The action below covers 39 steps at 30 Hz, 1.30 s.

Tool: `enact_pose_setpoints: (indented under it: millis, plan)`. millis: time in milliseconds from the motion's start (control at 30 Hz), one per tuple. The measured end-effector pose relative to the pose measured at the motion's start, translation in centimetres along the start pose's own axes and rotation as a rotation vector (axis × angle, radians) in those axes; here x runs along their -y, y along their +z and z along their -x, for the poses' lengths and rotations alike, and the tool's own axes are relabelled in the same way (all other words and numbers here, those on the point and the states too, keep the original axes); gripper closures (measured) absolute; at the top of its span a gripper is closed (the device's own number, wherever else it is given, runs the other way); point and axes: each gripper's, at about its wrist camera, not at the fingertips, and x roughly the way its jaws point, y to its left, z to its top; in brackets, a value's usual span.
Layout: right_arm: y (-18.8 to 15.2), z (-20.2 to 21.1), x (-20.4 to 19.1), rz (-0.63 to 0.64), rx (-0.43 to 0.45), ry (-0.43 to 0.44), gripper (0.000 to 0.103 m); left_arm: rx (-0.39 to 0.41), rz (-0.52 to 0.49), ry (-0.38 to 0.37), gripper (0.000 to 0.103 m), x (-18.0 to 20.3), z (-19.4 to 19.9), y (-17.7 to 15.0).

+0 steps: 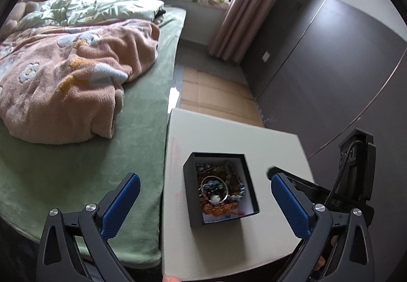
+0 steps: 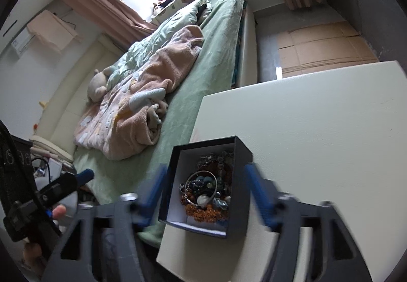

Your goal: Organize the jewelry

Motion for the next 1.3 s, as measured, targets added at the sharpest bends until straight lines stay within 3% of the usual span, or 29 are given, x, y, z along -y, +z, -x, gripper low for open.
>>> enact_pose_setpoints:
  millis: [33, 233, 467, 900, 1300]
  plan:
    - [-0.2, 0.6, -0.1, 0.001, 0.009, 0.004, 0.008, 0.008, -0.002, -0.005, 0.0, 0.0, 0.3, 0.0]
    - [-2.1, 3.5, -0.9, 0.012, 0.013, -0.05, 0.0, 0.032, -0.038, -0.034, 0.0, 0.9, 1.8, -0.7]
    - [-4.9, 7.8, -0.9, -0.01, 0.035, -0.138, 0.0, 0.049, -0.106, -0.044, 0.0, 2.4, 3.7, -2.0]
    - [-10.4, 18.2, -2.0, -0.034, 0.187, -0.266, 0.0, 0.072, -0.316, -0.049, 0.0, 8.1, 7.9, -6.1]
    - [-13.7, 23.5, -5.2, 0.026, 0.225, -0.348, 0.0, 0.103, -0.372, -0.079, 0.0, 10.5, 12.8, -8.7]
